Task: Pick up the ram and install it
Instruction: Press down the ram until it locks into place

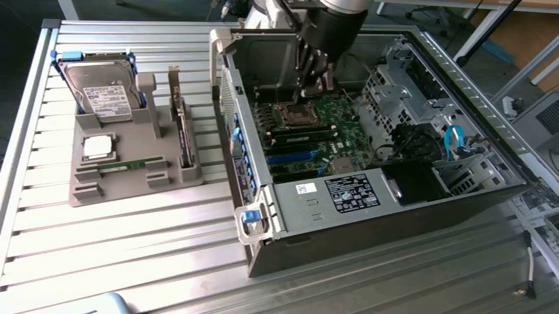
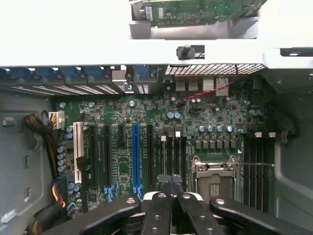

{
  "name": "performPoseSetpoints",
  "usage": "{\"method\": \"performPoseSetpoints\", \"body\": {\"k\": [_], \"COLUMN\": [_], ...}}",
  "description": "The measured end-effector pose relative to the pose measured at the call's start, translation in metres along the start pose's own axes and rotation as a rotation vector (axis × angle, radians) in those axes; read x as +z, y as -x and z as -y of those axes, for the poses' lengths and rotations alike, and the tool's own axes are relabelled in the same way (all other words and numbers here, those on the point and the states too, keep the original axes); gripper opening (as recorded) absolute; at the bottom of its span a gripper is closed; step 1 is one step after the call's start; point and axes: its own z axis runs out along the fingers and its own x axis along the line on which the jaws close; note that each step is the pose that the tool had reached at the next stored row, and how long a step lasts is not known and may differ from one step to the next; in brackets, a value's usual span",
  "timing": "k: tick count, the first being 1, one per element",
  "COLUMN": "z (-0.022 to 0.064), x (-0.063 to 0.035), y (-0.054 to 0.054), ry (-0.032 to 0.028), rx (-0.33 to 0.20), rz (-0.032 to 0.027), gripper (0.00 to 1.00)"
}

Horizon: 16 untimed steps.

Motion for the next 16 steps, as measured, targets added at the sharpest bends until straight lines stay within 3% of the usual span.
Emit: {"method": "performPoseSetpoints", "body": {"k": [6,12,16], "z": [0.0003,0.0005,0.0116], "x": [-0.0157,-0.0164,-0.0167], "y": [0.000,0.000,0.001], "ry": [0.0001,0.0001,0.0001], "rx": [0.000,0.000,0.000], "rz": [-0.0002,-0.0001,-0.0001], "gripper": [0.11,0.11,0.11]}}
